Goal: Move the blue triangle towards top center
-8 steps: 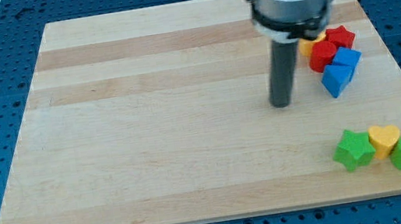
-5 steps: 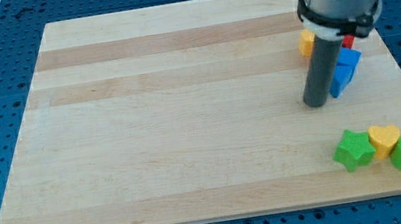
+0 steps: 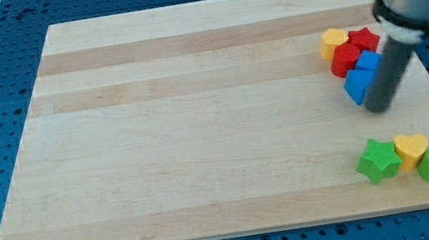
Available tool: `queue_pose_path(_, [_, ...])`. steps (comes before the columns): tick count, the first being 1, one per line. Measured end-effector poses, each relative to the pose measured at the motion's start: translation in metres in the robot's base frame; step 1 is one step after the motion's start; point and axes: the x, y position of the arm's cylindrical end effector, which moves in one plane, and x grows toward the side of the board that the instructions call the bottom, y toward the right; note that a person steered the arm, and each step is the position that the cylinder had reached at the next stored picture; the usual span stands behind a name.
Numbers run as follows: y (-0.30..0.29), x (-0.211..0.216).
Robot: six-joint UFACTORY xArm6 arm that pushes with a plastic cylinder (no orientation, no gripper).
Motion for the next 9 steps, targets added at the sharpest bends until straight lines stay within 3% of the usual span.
queue_pose_path(3, [-0.005,-0.03])
queue_pose_path(6, [-0.025,0.004])
queue_pose_path(7, [-0.025,-0.053])
queue_pose_path(9, [-0.037,-0.055])
